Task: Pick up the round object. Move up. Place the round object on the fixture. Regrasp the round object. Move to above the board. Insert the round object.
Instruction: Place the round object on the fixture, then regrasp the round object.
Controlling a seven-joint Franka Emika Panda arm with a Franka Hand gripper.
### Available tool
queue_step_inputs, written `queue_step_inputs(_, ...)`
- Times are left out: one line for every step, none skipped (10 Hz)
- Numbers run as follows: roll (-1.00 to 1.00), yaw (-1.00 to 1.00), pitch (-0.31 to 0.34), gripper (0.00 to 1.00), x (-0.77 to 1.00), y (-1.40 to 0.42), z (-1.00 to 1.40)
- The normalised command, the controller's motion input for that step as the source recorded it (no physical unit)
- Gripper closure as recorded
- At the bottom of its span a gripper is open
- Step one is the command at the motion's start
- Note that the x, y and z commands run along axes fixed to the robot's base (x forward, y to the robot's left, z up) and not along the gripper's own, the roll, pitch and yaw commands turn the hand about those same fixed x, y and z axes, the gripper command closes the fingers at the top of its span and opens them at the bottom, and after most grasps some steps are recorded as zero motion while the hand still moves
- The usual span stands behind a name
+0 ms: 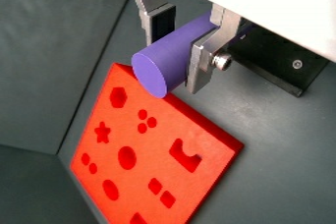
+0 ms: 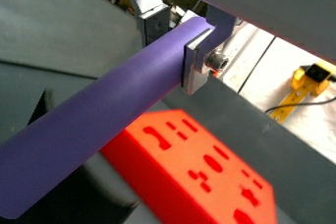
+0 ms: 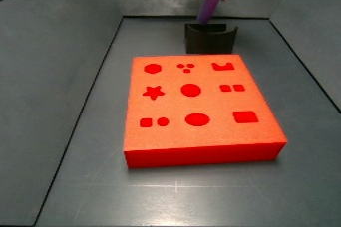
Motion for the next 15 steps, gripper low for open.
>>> queue_step_inputs(-0.07, -0.08, -0.098, 1.00, 0.12, 0.04, -1.00)
queue_step_inputs(-0.07, -0.05, -0.112, 1.00, 0.11, 0.03, -0.92)
queue_step_inputs(-0.07, -0.03, -0.111, 1.00, 0.10, 0.02, -0.75)
queue_step_inputs(-0.06, -0.01, -0.101, 1.00, 0.08, 0.02, -0.58)
queue_step_inputs(-0.05, 0.02, -0.080, 1.00, 0.07, 0.01, -0.35)
queue_step_inputs(-0.05, 0.03, -0.073, 1.00, 0.07, 0.01, -0.21)
queue_step_inputs(0.00, 0.00, 0.000, 0.00, 0.00, 0.00, 0.00)
queue_step_inputs(0.00, 0.01, 0.030, 0.00, 0.00, 0.00, 1.00)
queue_step_inputs(0.01, 0.02, 0.034, 0.00, -0.01, 0.00, 1.00)
queue_step_inputs(0.03, 0.01, 0.044, 0.00, -0.02, 0.00, 1.00)
queue_step_inputs(0.04, 0.01, 0.056, 0.00, -0.02, 0.00, 1.00)
queue_step_inputs(0.04, 0.00, 0.063, 0.00, -0.03, 0.01, 1.00)
queue_step_inputs(0.03, -0.01, 0.070, 0.00, -0.03, 0.01, 0.86)
queue_step_inputs(0.03, -0.02, 0.069, 0.00, -0.02, 0.01, 0.68)
queue_step_inputs(0.03, -0.03, 0.069, 0.00, -0.03, 0.01, 0.48)
